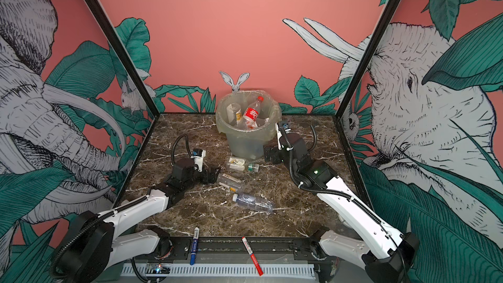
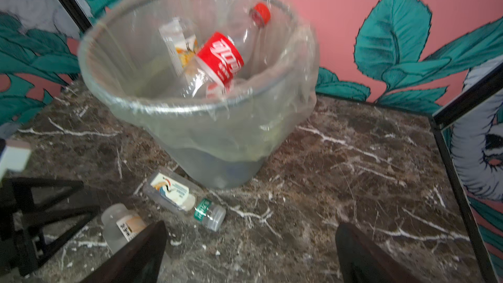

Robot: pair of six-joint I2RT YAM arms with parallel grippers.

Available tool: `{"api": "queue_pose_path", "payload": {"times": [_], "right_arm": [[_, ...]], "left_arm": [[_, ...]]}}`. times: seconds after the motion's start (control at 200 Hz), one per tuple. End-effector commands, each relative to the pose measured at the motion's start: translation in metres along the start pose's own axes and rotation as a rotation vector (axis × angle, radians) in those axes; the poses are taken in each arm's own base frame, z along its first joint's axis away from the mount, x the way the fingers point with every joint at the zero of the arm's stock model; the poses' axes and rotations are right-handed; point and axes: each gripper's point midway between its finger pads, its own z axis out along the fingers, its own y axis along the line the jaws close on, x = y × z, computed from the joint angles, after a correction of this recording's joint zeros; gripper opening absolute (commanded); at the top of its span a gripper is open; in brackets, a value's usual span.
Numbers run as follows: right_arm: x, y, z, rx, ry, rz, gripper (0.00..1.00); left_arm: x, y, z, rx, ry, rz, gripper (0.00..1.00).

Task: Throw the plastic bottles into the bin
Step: 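Withdraw the right arm from the bin toward the blue-capped bottle, then lower the right gripper and close it on the blue-capped bottle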

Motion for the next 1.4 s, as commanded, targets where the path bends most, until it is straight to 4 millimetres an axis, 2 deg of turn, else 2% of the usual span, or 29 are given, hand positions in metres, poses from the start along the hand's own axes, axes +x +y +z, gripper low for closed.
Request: {"api": "queue_pose_path", "payload": {"times": [0.0, 0.26, 0.53, 0.815, 1.075, 1.265, 1.395], "right_arm": [[0.007, 0.0, -0.001, -0.01, -0.026, 0.04, 0.99], [0.056, -0.001, -0.001, -0.004, -0.006, 0.022, 0.99], [0.109, 0.004, -0.006, -0.035, 0.101, -0.019, 0.99], [0.149, 0.03, -0.006, -0.104, 0.223, -0.142, 0.97], [0.189, 0.08, 0.002, -0.217, 0.371, -0.331, 0.97], [0.202, 0.103, 0.008, -0.272, 0.426, -0.404, 0.99], [0.207, 0.111, 0.01, -0.296, 0.45, -0.426, 0.99]], "left_arm": [[-0.004, -0.001, -0.003, 0.01, -0.016, -0.001, 0.93], [-0.004, -0.004, -0.002, 0.024, -0.014, 0.0, 0.95], [-0.004, -0.008, 0.0, 0.049, -0.02, -0.008, 0.95], [-0.003, -0.015, 0.003, 0.094, -0.016, -0.008, 0.96], [-0.003, -0.019, 0.005, 0.118, -0.012, -0.008, 0.96], [-0.003, -0.017, 0.005, 0.107, -0.011, -0.008, 0.96], [-0.002, -0.016, 0.006, 0.1, -0.007, -0.009, 0.96]]}}
